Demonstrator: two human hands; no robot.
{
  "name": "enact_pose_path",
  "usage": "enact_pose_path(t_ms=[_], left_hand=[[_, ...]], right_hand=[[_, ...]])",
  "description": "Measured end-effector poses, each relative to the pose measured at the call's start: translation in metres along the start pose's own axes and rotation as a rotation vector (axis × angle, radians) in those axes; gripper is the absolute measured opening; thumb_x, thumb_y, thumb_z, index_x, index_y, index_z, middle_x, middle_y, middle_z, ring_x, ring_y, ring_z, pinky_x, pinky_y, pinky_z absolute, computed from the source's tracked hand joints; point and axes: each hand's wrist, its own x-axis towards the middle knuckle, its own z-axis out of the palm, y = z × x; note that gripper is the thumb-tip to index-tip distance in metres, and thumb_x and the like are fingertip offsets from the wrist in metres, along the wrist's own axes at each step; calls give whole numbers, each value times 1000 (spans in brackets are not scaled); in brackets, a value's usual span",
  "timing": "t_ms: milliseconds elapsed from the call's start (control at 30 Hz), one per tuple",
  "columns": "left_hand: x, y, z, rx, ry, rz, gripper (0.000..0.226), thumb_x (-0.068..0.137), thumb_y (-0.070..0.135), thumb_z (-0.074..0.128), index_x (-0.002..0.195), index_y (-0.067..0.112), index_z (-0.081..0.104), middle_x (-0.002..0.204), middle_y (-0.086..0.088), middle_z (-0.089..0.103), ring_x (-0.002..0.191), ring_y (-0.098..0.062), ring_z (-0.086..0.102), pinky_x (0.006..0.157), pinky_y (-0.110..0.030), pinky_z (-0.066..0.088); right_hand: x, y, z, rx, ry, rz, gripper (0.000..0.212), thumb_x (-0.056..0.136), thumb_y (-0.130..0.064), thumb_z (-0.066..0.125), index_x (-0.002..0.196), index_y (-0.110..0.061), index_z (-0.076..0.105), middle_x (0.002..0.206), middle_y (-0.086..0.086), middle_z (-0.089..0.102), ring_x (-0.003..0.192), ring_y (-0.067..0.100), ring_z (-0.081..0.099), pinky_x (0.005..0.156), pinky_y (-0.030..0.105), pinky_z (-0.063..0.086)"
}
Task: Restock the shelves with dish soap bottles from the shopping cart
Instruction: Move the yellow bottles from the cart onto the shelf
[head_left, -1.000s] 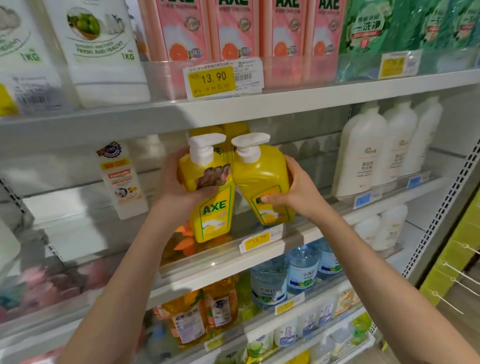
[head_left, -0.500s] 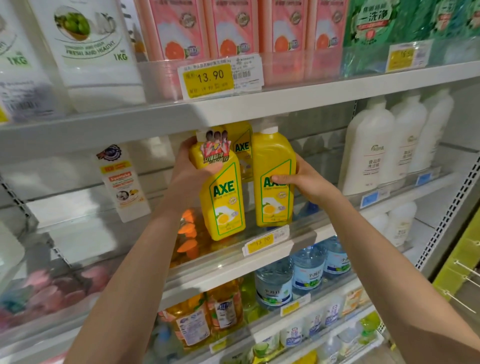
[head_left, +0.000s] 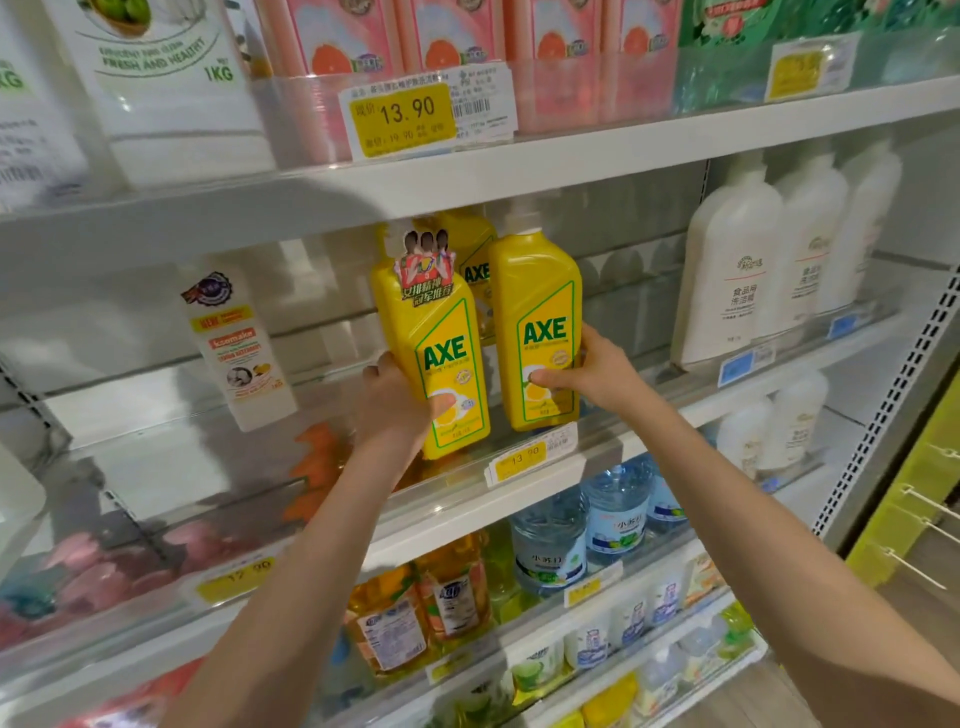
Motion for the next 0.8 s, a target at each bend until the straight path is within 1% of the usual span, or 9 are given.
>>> enact_pose_path(t_ms=[67, 167, 267, 333, 433, 533, 600, 700, 800], left_hand=[[3, -2, 5, 10, 29, 5, 71, 78, 32, 75, 133, 4, 39, 132, -16, 48, 120, -34, 48, 96, -41, 39], [4, -2, 12, 11, 43, -16, 64, 81, 33, 71, 130, 4, 43, 129, -16, 50, 117, -33, 50, 93, -41, 41], [6, 2, 18, 25, 58, -29, 57, 80, 36, 67, 125, 5, 48, 123, -13, 53, 109, -31, 55, 86, -38, 44], [9, 5, 20, 24, 53, -50, 68, 64, 52, 66, 117, 10, 56, 114, -9, 59, 102, -29, 60, 81, -38, 50], [16, 4, 27, 0, 76, -54, 88, 40, 65, 63, 110, 12, 61, 107, -6, 62, 97, -27, 62, 81, -43, 53], [15, 8, 30, -31, 132, -44, 68, 57, 51, 73, 110, 11, 61, 106, -6, 64, 98, -27, 62, 84, -41, 53], [19, 5, 34, -76, 164, -21, 54, 68, 42, 71, 112, 13, 61, 107, -6, 66, 99, -27, 63, 85, -41, 52], [22, 2, 38, -131, 225, -16, 37, 75, 35, 70, 106, 14, 64, 101, -5, 68, 94, -26, 63, 83, -40, 53], [29, 4, 40, -116, 241, -26, 35, 76, 34, 70, 103, 13, 66, 97, -1, 67, 90, -22, 62, 80, -33, 51]], right_hand=[[-1, -1, 0, -53, 13, -17, 55, 75, -29, 79, 122, -19, 52, 103, -7, 63, 87, 9, 60, 69, 15, 43], [2, -1, -2, -85, -11, -26, 48, 76, -29, 78, 116, -18, 55, 99, -8, 64, 78, 2, 58, 64, 10, 40], [9, 3, -3, -73, -25, -40, 43, 75, -30, 79, 109, -21, 56, 104, -3, 67, 89, 10, 62, 77, 20, 48], [18, 8, -2, -79, -40, -62, 43, 74, -33, 80, 108, -20, 57, 107, -3, 67, 94, 11, 61, 81, 23, 47], [34, 14, 0, -86, -64, -85, 53, 72, -36, 80, 116, -16, 58, 108, -3, 67, 95, 11, 61, 67, 14, 42], [46, 16, 6, -141, -54, -121, 48, 73, -38, 79, 111, -15, 61, 107, 0, 69, 101, 16, 63, 83, 28, 49], [53, 17, 10, -198, -33, -142, 47, 74, -40, 77, 110, -13, 62, 110, 4, 69, 106, 20, 61, 92, 35, 48], [63, 18, 13, -219, -44, -148, 43, 76, -40, 76, 108, -13, 62, 111, 5, 69, 106, 23, 61, 91, 36, 48], [74, 18, 12, -284, -65, -147, 44, 75, -48, 74, 105, -18, 65, 105, 2, 70, 102, 22, 63, 87, 34, 49]])
